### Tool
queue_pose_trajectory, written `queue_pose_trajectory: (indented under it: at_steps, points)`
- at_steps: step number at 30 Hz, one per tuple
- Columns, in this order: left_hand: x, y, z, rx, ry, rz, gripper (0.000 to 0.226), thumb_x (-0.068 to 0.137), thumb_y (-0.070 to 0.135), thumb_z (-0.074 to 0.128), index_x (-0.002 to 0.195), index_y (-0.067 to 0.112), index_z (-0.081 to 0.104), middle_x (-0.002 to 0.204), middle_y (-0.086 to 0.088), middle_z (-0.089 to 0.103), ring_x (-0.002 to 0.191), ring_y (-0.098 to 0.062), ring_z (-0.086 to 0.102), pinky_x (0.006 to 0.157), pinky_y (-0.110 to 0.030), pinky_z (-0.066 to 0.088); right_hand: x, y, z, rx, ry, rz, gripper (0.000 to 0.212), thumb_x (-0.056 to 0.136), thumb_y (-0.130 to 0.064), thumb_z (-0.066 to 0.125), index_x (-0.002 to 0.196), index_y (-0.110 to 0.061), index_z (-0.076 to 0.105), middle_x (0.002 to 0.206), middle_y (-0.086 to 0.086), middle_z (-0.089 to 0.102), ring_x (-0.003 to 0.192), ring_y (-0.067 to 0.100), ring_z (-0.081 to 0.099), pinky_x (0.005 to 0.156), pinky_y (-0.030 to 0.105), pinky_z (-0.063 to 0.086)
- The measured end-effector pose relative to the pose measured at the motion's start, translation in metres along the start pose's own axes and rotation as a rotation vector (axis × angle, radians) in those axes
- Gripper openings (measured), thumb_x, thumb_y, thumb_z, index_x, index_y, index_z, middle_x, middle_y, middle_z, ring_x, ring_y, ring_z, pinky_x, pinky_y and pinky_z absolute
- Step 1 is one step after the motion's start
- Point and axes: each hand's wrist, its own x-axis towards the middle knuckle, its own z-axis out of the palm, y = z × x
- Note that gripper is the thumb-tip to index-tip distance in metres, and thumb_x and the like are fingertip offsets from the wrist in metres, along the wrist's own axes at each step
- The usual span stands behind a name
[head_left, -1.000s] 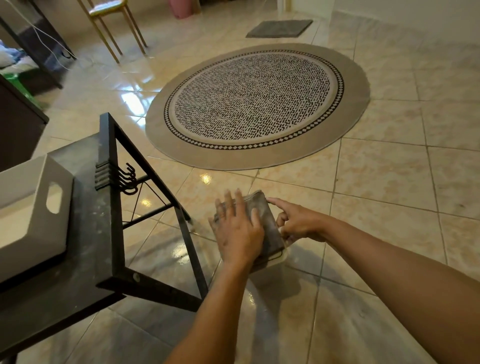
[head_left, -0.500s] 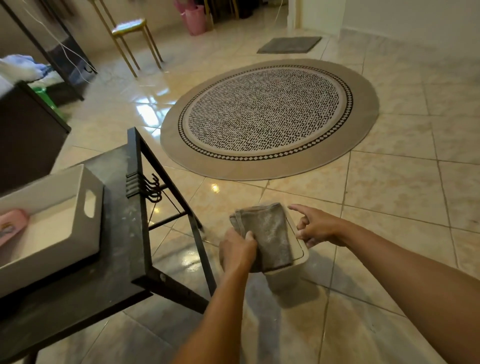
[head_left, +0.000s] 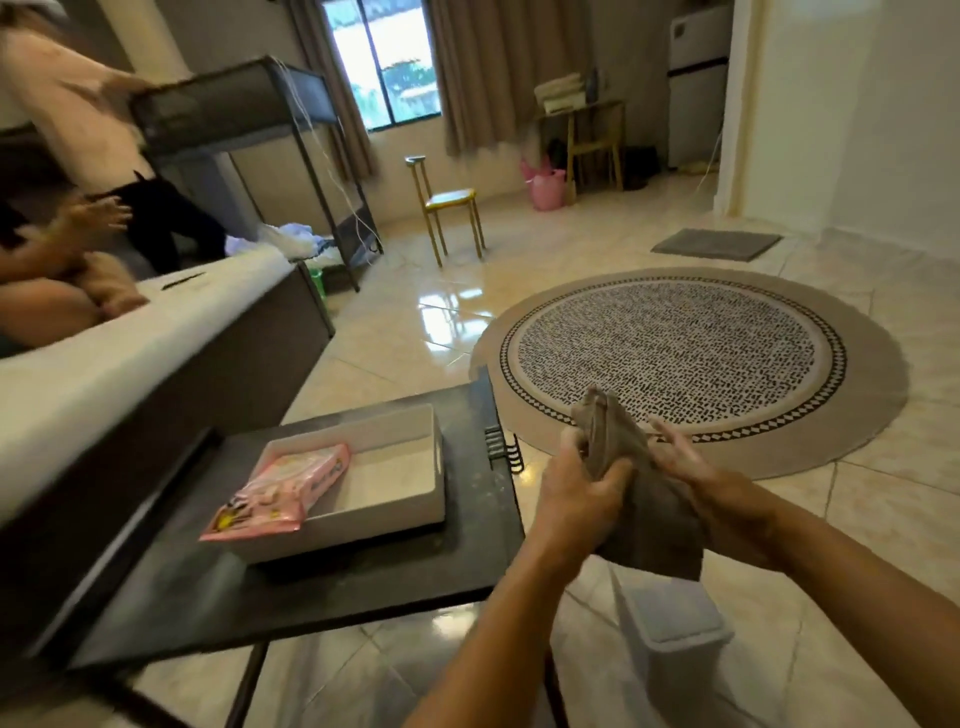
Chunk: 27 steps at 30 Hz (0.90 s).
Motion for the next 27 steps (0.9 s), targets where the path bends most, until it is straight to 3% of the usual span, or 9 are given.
queue_pose_trajectory:
  at_steps: [2, 4, 8, 12, 16, 21, 24, 27]
  points:
    - [-0.015, 0.031, -0.032, 0.013, 0.063, 0.076, 0.026, 0.094, 0.015, 0.067, 0.115, 0.02, 0.052, 0.105, -0.001, 0.065, 0.091, -0.012, 0.068, 0.066, -0.021, 0.057, -0.011, -0.023, 0.033, 0.042, -0.108, -0.107, 0.077, 0.081, -0.009, 0.066, 0.137, -0.053, 0.038, 0.133, 0.017, 0.06, 0.111, 0.042, 0.066, 0.077, 0.05, 0.062]
    - [-0.027, 0.052, -0.068, 0.075, 0.165, 0.126, 0.029, 0.092, 0.015, 0.069, 0.115, 0.018, 0.051, 0.106, -0.003, 0.064, 0.093, -0.015, 0.067, 0.065, -0.021, 0.056, -0.014, -0.04, 0.068, -0.11, -0.119, -0.189, 0.071, 0.081, 0.007, 0.065, 0.134, -0.037, 0.048, 0.128, 0.02, 0.057, 0.111, 0.045, 0.064, 0.08, 0.052, 0.061]
    - [-0.045, 0.067, -0.145, 0.227, 0.384, 0.079, 0.04, 0.089, 0.017, 0.073, 0.116, 0.023, 0.044, 0.104, 0.001, 0.061, 0.093, -0.016, 0.064, 0.071, -0.034, 0.06, -0.005, -0.059, 0.143, -0.443, -0.019, -0.32, 0.039, 0.084, 0.014, 0.063, 0.117, -0.007, 0.06, 0.12, 0.016, 0.054, 0.1, 0.028, 0.061, 0.085, 0.051, 0.058]
    - [-0.051, 0.059, -0.201, 0.377, 0.44, 0.046, 0.051, 0.091, 0.003, 0.066, 0.123, 0.029, 0.036, 0.106, -0.003, 0.06, 0.089, -0.017, 0.064, 0.071, -0.038, 0.062, 0.028, -0.055, 0.203, -0.829, 0.033, -0.408, 0.04, 0.082, 0.005, 0.071, 0.117, -0.015, 0.064, 0.107, -0.003, 0.05, 0.101, 0.019, 0.055, 0.086, 0.041, 0.059]
    - [-0.037, 0.043, -0.234, 0.61, 0.487, 0.083, 0.047, 0.089, -0.002, 0.063, 0.125, 0.025, 0.048, 0.117, -0.014, 0.064, 0.101, -0.027, 0.063, 0.079, -0.037, 0.058, 0.067, -0.044, 0.238, -1.005, 0.038, -0.442, 0.047, 0.082, -0.001, 0.074, 0.125, -0.014, 0.062, 0.108, -0.004, 0.055, 0.102, 0.013, 0.052, 0.075, 0.018, 0.05]
    - [-0.01, 0.023, -0.256, 0.802, 0.5, 0.039, 0.026, 0.091, 0.003, 0.063, 0.115, 0.012, 0.064, 0.121, -0.016, 0.062, 0.096, -0.019, 0.053, 0.076, -0.026, 0.042, 0.115, -0.029, 0.249, -1.209, 0.092, -0.405, 0.049, 0.084, -0.001, 0.071, 0.13, -0.014, 0.059, 0.126, 0.005, 0.059, 0.105, 0.016, 0.055, 0.087, 0.023, 0.048]
    - [-0.003, 0.006, -0.26, 1.139, 0.496, 0.035, 0.031, 0.09, 0.019, 0.067, 0.121, 0.018, 0.063, 0.132, -0.01, 0.048, 0.114, -0.025, 0.046, 0.093, -0.035, 0.041, 0.129, -0.015, 0.248, -1.439, 0.206, -0.472, 0.047, 0.087, -0.015, 0.07, 0.131, -0.024, 0.059, 0.137, 0.0, 0.047, 0.122, 0.021, 0.045, 0.098, 0.032, 0.041]
    - [0.006, -0.005, -0.26, 1.385, 0.333, 0.127, 0.03, 0.088, 0.028, 0.066, 0.118, 0.025, 0.067, 0.134, -0.001, 0.052, 0.12, -0.024, 0.047, 0.099, -0.044, 0.033, 0.134, -0.006, 0.249, -1.813, -0.002, -0.491, 0.039, 0.088, -0.039, 0.066, 0.126, -0.032, 0.063, 0.137, -0.004, 0.052, 0.13, 0.022, 0.041, 0.113, 0.047, 0.026]
